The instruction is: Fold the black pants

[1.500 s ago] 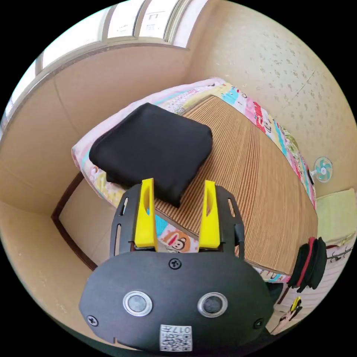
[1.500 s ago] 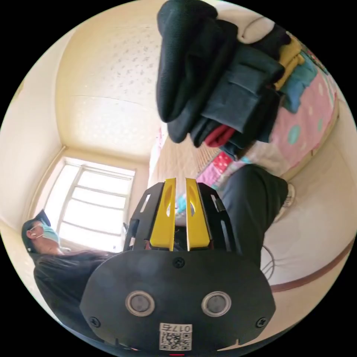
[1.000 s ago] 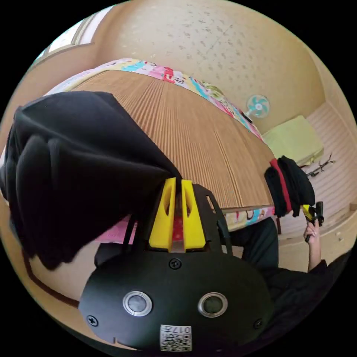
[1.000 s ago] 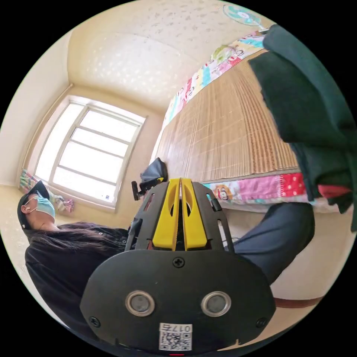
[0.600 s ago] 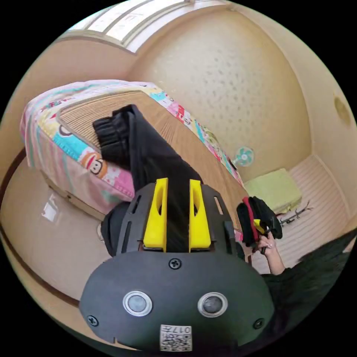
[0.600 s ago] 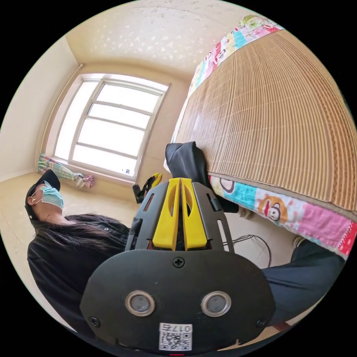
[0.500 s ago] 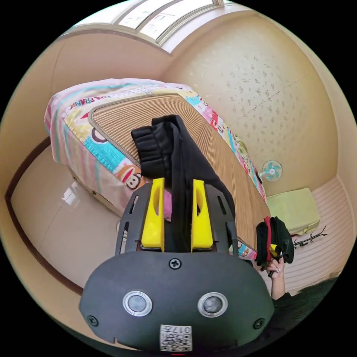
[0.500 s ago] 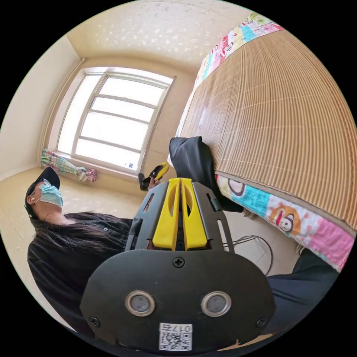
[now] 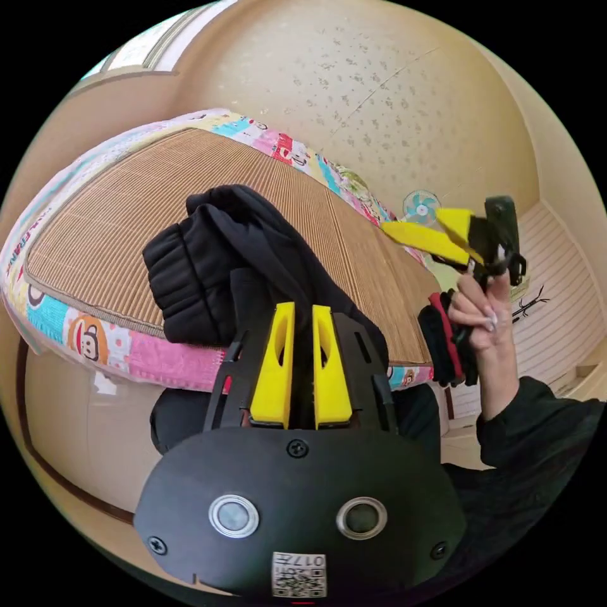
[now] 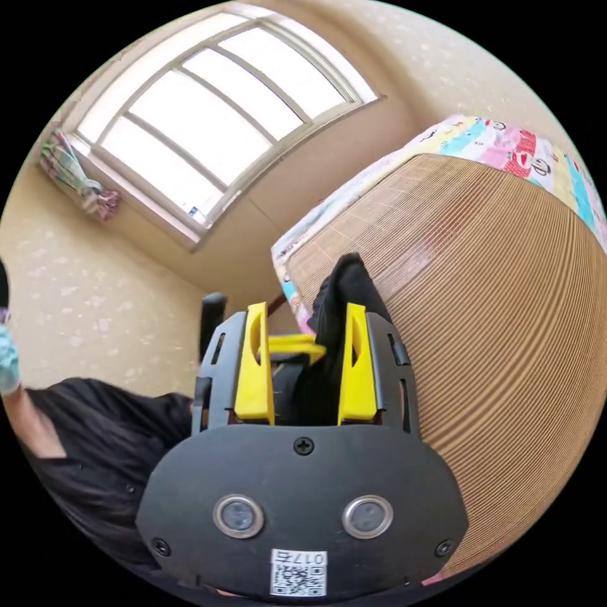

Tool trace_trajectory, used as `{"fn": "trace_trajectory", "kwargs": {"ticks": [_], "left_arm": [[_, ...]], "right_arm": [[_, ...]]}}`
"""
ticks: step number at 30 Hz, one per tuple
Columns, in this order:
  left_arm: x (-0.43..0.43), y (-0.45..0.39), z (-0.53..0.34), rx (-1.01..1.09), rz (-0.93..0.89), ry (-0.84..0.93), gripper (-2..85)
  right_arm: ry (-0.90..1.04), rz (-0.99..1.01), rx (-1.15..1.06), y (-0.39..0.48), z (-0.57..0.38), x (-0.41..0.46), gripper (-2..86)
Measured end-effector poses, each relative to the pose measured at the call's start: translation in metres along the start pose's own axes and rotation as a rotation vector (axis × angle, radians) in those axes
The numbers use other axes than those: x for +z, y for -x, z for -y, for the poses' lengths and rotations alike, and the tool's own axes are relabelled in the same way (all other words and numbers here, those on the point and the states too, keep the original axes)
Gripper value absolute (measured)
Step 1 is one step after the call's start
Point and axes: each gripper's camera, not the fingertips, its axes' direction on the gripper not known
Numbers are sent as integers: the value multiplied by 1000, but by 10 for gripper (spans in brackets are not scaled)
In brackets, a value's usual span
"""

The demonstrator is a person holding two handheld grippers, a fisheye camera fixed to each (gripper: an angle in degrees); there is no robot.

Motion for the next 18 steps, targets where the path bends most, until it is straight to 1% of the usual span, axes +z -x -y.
{"fn": "trace_trajectory", "kwargs": {"ticks": [1, 2, 3, 4, 5, 6, 7, 8, 9, 10, 11, 13, 15, 16, 17, 18], "left_arm": [[2, -5, -5, 8, -8, 5, 53], [4, -15, -16, 26, -20, 15, 54], [6, -22, -26, 45, -23, 34, 59], [6, -23, -31, 45, -18, 45, 63], [3, -18, -39, 3, 17, 61, 70], [-3, -4, -45, -73, 21, 73, 76], [-7, 6, -48, -116, -5, 67, 87], [-19, 28, -55, -201, -97, 26, 110], [-28, 50, -60, -269, -202, -31, 130], [-31, 60, -62, -297, -249, -56, 140], [-33, 74, -61, -328, -320, -80, 151], [-26, 78, -48, -295, -416, -61, 157], [-10, 52, -24, -160, -569, -6, 135], [-6, 44, -20, -136, -593, 12, 116], [-6, 30, -16, -110, -637, 17, 76], [-12, 19, -19, -137, -562, 18, 54]], "right_arm": [[59, -67, 9, -2, 25, 28, 146], [149, -184, 61, -12, 43, 62, 137], [206, -249, 101, -20, 49, 79, 124], [320, -341, 185, -39, 52, 110, 98], [354, -343, 263, -57, 43, 124, 85], [321, -312, 292, -63, 35, 123, 78], [203, -186, 343, -75, 17, 107, 70], [97, -20, 391, -89, -6, 90, 63], [52, 66, 425, -98, -18, 82, 60], [-26, 233, 487, -114, -42, 70, 55], [-86, 381, 503, -124, -63, 61, 50], [-135, 539, 464, -124, -89, 53, 46], [-138, 637, 403, -111, -108, 48, 41], [-144, 700, 360, -101, -121, 43, 37], [-220, 728, 365, -98, -141, 27, 34], [-245, 755, 361, -97, -150, 19, 33]]}}
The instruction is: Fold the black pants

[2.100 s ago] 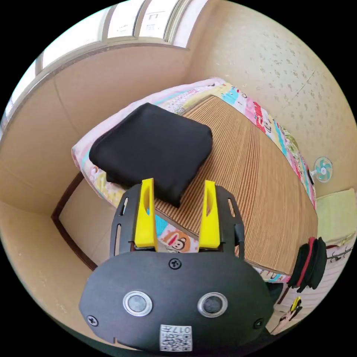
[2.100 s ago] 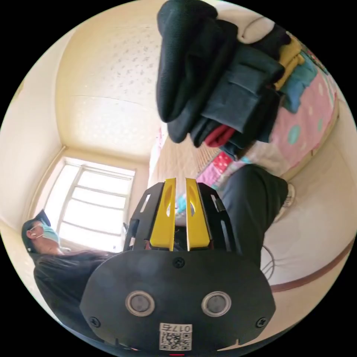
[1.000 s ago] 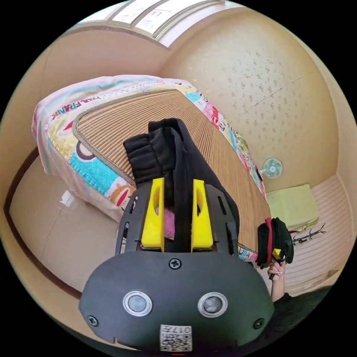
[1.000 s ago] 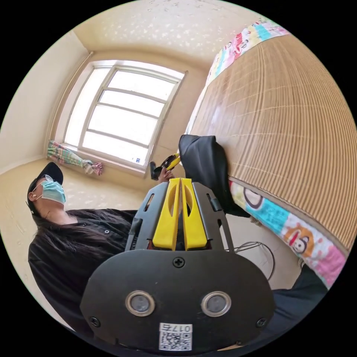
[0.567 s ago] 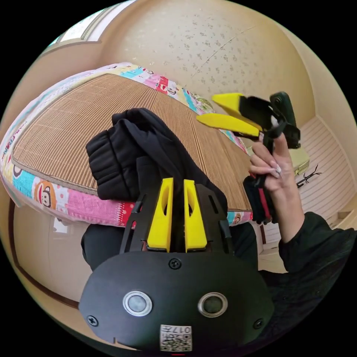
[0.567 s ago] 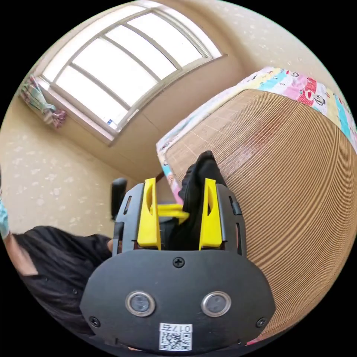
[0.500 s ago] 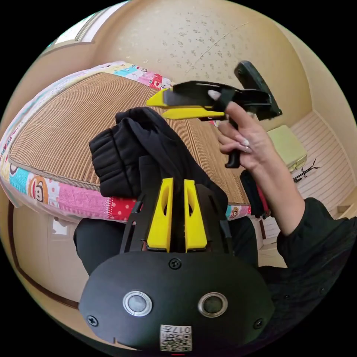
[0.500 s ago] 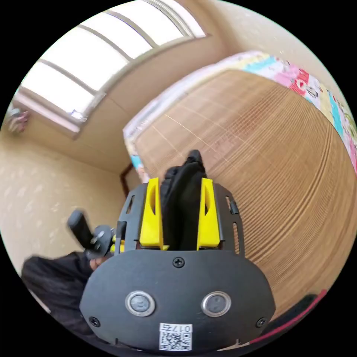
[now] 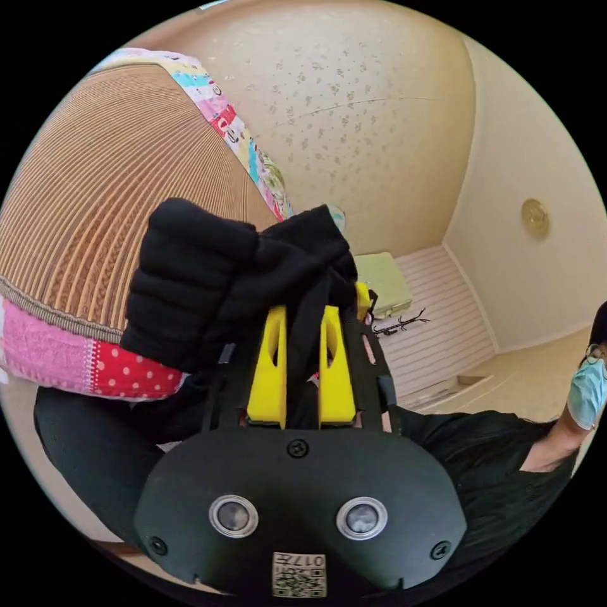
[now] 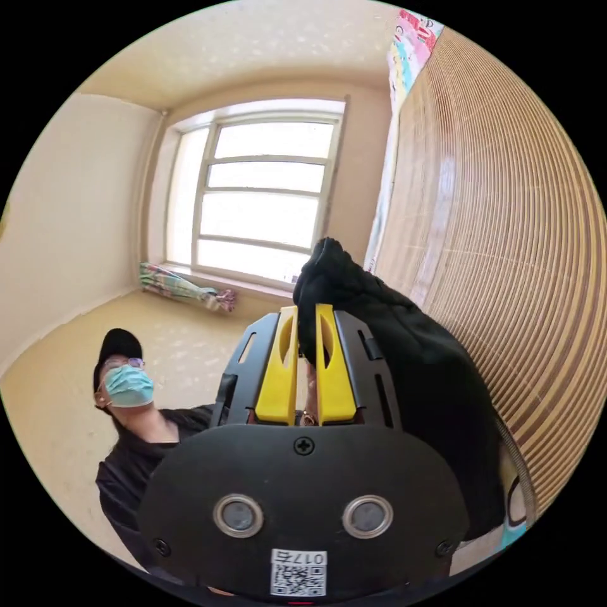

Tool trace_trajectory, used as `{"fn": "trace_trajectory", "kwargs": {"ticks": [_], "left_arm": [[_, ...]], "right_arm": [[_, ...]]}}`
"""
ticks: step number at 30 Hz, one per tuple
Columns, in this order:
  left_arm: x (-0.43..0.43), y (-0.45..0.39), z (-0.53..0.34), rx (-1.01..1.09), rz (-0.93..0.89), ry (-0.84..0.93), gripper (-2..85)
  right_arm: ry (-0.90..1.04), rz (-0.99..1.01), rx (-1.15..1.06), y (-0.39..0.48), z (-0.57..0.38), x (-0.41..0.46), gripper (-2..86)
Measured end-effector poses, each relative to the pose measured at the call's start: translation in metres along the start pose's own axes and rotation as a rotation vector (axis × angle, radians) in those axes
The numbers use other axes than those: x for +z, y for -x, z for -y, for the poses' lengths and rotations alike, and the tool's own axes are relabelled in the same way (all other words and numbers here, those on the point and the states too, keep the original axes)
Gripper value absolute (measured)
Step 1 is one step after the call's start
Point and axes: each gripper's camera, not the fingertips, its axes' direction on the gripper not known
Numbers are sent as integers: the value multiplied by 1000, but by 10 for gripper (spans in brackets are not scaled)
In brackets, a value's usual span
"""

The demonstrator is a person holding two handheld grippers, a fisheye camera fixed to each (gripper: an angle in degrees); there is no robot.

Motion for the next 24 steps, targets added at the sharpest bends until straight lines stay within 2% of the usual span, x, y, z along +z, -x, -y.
{"fn": "trace_trajectory", "kwargs": {"ticks": [2, 4, 7, 9, 11, 12, 14, 17, 18, 19, 21, 22, 23, 24], "left_arm": [[-11, -36, -13, 123, -21, -35, 40], [-30, -76, -26, 219, -9, -82, 38], [-77, -142, -31, 384, -48, -259, 37], [-108, -190, -3, 466, -17, -371, 38], [-108, -228, 49, 542, 11, -368, 38], [-96, -254, 97, 602, -5, -338, 39], [-63, -292, 184, 574, 19, -262, 47], [5, -323, 315, 439, 359, -225, 104], [20, -313, 341, 351, 469, -251, 112], [25, -305, 348, 307, 499, -262, 115], [45, -269, 349, 310, 454, -253, 124], [53, -259, 344, 342, 438, -231, 124], [73, -233, 329, 398, 433, -160, 123], [99, -199, 309, 420, 461, -56, 122]], "right_arm": [[-77, 134, -88, 29, -32, -38, 31], [-149, 172, -220, 74, -55, -64, 31], [-315, 185, -488, 168, -81, -111, 30], [-411, 153, -613, 223, -81, -139, 30], [-496, -54, -720, 292, -43, -163, 30], [-515, -112, -715, 307, -26, -167, 31], [-629, -357, -645, 359, 67, -172, 36], [-881, -603, -509, 388, 154, -177, 51], [-914, -659, -492, 390, 161, -175, 55], [-970, -751, -431, 387, 167, -167, 65], [-950, -847, -416, 372, 169, -146, 76], [-832, -918, -471, 354, 168, -125, 80], [-691, -991, -509, 326, 161, -104, 81], [-629, -1036, -511, 306, 155, -94, 82]]}}
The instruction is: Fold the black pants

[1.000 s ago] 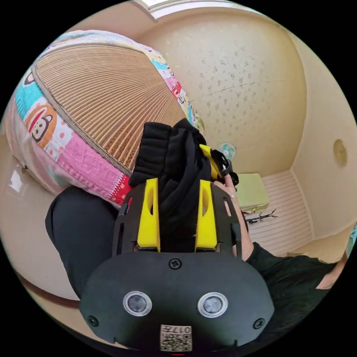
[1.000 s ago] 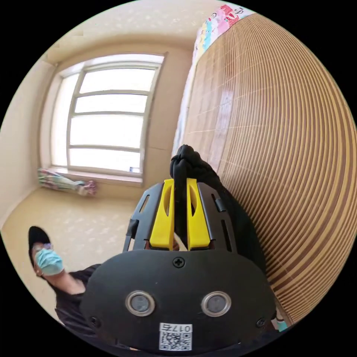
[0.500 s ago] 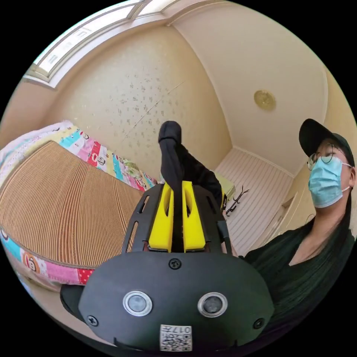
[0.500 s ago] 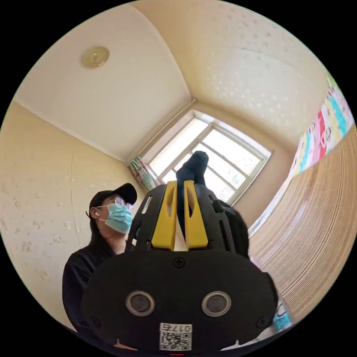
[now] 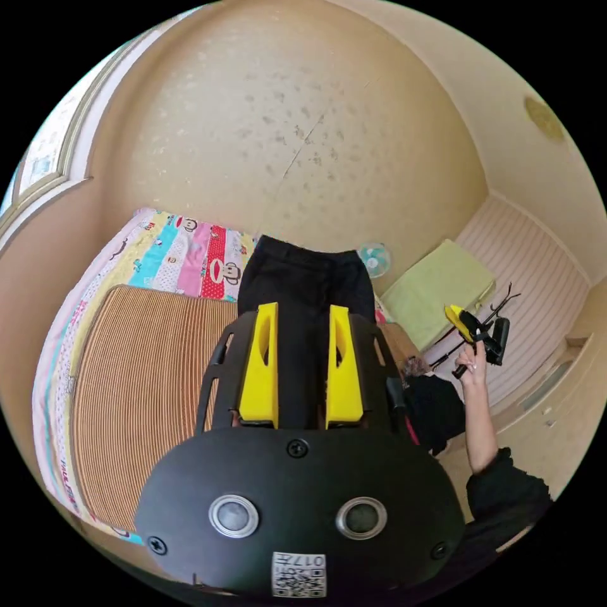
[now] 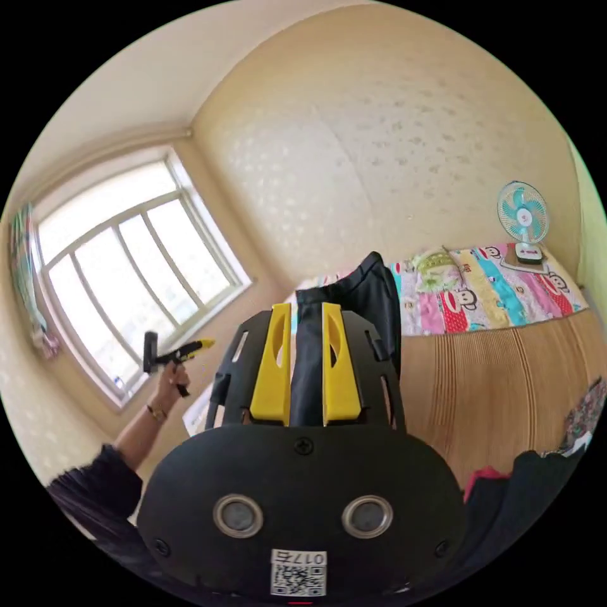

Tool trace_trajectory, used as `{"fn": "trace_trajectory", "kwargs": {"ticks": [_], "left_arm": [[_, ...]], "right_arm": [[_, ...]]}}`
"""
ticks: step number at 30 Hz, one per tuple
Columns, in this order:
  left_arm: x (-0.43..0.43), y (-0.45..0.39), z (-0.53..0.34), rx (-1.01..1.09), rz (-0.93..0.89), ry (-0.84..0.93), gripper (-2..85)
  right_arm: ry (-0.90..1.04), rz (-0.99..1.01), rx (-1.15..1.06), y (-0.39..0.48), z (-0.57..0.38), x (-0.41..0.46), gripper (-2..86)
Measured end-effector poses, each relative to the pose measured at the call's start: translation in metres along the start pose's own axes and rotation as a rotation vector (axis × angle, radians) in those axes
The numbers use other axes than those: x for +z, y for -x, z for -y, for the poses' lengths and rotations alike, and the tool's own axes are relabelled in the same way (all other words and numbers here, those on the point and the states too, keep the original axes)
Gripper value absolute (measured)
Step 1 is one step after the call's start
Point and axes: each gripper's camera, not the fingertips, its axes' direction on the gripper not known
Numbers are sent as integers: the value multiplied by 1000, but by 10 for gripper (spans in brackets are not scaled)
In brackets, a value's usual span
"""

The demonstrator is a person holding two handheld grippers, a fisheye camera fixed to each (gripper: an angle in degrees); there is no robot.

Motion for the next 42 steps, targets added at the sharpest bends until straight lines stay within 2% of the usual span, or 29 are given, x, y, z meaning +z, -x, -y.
{"fn": "trace_trajectory", "kwargs": {"ticks": [1, 3, 5, 6, 9, 12, 14, 17, 20, 22, 25, 28, 31, 33, 35, 36, 37, 38, 40, 42], "left_arm": [[19, 6, -17, 16, 8, 63, 123], [91, 33, -101, 23, 34, 327, 128], [131, 55, -174, -27, 35, 482, 133], [144, 67, -220, -81, 32, 538, 138], [149, 76, -317, -228, -15, 547, 141], [139, 52, -378, -260, -109, 450, 122], [143, 35, -401, -280, -109, 450, 105], [171, 17, -429, -318, -18, 649, 25], [144, 17, -439, -379, -207, 533, 12], [122, 28, -441, -431, -135, 518, 9], [95, 41, -439, -441, -35, 496, 6], [85, 42, -431, -414, 21, 549, 5], [80, 37, -428, -377, 4, 593, 8], [74, 38, -432, -379, -81, 605, 13], [68, 38, -435, -359, -240, 606, 19], [63, 40, -438, -364, -342, 630, 24], [61, 42, -440, -374, -371, 652, 27], [55, 47, -444, -401, -368, 703, 32], [39, 57, -448, -432, -250, 738, 59], [11, 62, -439, -462, -125, 626, 100]], "right_arm": [[95, -64, -53, -3, -43, 23, 87], [244, -166, -63, -21, -116, 56, 97], [463, -223, 27, -62, -214, 88, 109], [497, -231, 61, -72, -237, 91, 111], [501, -292, 206, -98, -326, 66, 120], [450, -360, 289, -92, -377, 30, 130], [418, -440, 298, -74, -398, 9, 134], [376, -556, 337, -63, -408, -9, 134], [355, -600, 390, -72, -410, -24, 137], [383, -600, 409, -85, -412, -26, 137], [541, -480, 450, -116, -416, -14, 125], [581, -447, 448, -127, -411, -29, 62], [600, -342, 468, -139, -417, -51, 37], [557, -223, 441, -138, -420, -75, 30], [429, 106, 377, -135, -424, -122, 23], [380, 192, 364, -135, -426, -136, 21], [284, 317, 348, -138, -429, -165, 19], [227, 362, 346, -144, -433, -191, 18], [203, 321, 380, -156, -440, -225, 16], [225, 219, 404, -159, -440, -247, 15]]}}
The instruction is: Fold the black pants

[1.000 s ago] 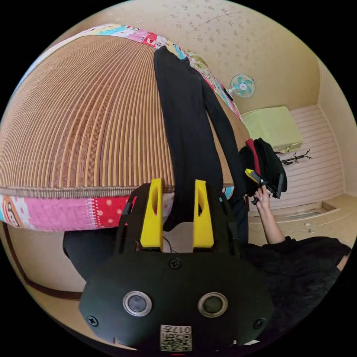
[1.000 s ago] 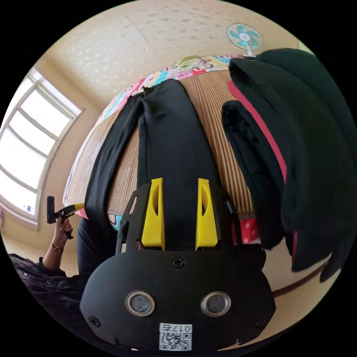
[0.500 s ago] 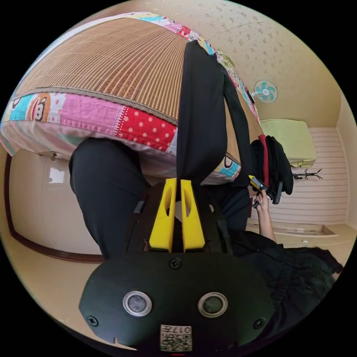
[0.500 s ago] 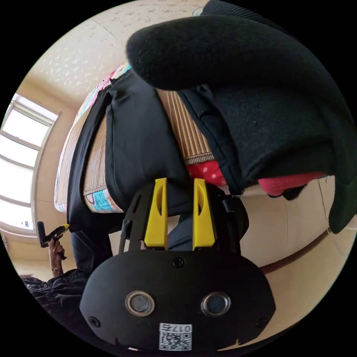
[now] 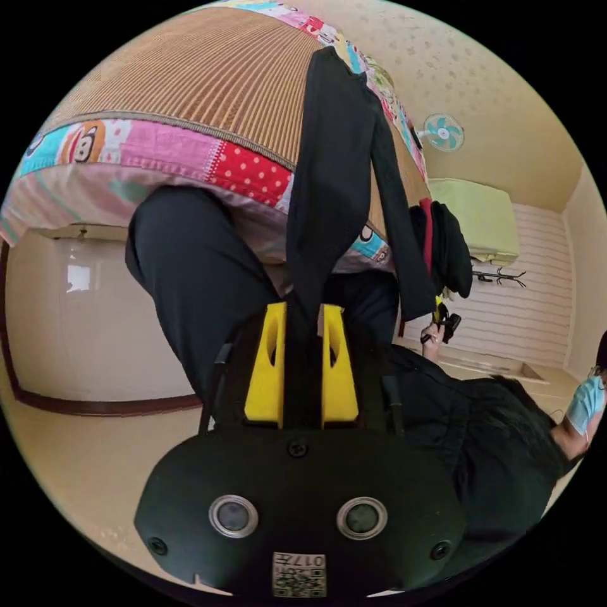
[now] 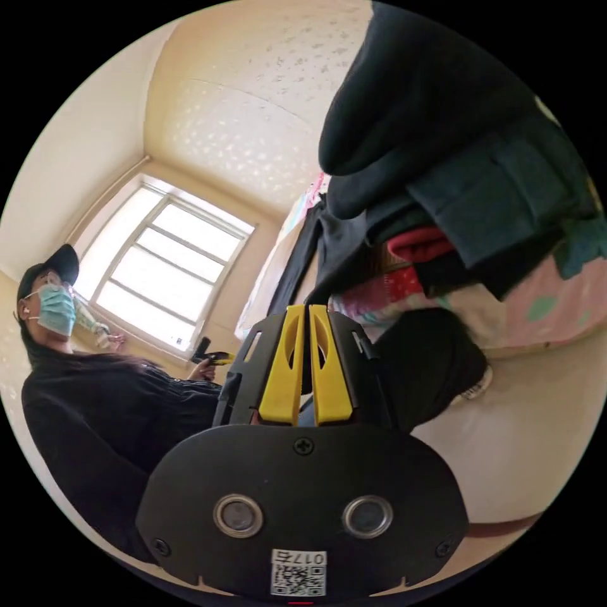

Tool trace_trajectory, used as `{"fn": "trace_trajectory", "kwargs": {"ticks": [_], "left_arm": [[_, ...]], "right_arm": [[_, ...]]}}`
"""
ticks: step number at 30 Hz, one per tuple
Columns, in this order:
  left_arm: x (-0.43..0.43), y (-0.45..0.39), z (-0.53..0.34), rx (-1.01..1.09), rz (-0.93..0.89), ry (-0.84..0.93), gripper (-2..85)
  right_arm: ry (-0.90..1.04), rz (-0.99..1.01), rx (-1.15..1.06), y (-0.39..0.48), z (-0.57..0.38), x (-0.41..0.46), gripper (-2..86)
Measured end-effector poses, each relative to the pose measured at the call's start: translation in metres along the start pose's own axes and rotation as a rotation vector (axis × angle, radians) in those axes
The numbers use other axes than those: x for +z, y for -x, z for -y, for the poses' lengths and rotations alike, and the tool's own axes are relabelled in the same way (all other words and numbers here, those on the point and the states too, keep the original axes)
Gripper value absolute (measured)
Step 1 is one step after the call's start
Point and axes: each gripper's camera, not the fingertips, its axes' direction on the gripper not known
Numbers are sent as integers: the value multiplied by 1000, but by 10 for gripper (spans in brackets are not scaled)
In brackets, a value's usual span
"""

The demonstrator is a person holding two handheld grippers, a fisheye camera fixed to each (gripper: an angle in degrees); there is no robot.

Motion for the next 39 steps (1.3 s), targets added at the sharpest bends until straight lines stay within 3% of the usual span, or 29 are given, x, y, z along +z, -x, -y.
{"fn": "trace_trajectory", "kwargs": {"ticks": [3, 9, 13, 15, 19, 21, 23, 25, 30, 32, 35, 39], "left_arm": [[-15, -41, 7, 120, -79, -102, 133], [49, -168, 69, 408, -321, 10, 189], [108, -206, 95, 459, -239, 157, 146], [144, -200, 93, 401, -100, 247, 56], [154, -179, 71, 374, -80, 208, 33], [149, -169, 60, 365, -120, 165, 30], [145, -164, 54, 352, -157, 134, 28], [143, -163, 48, 362, -180, 122, 25], [134, -150, 37, 378, -209, 98, 18], [129, -137, 36, 351, -238, 92, 14], [110, -113, 27, 331, -276, 49, 12], [62, -64, 1, 273, -358, -83, 13]], "right_arm": [[46, -47, -115, 36, 11, 1, 14], [280, 293, -394, 108, 44, 115, 15], [472, 442, -384, 118, 33, 194, 23], [590, 388, -376, 117, 28, 212, 30], [722, 306, -364, 94, 65, 198, 63], [692, 195, -302, 80, 110, 191, 99], [585, -105, -161, 57, 187, 200, 165], [474, -227, -90, 40, 244, 215, 182], [245, -322, 108, -27, 358, 290, 179], [160, -358, 213, -49, 387, 326, 114], [-100, -468, 233, -9, 399, 346, 41], [-146, -423, 23, 90, 394, 416, 36]]}}
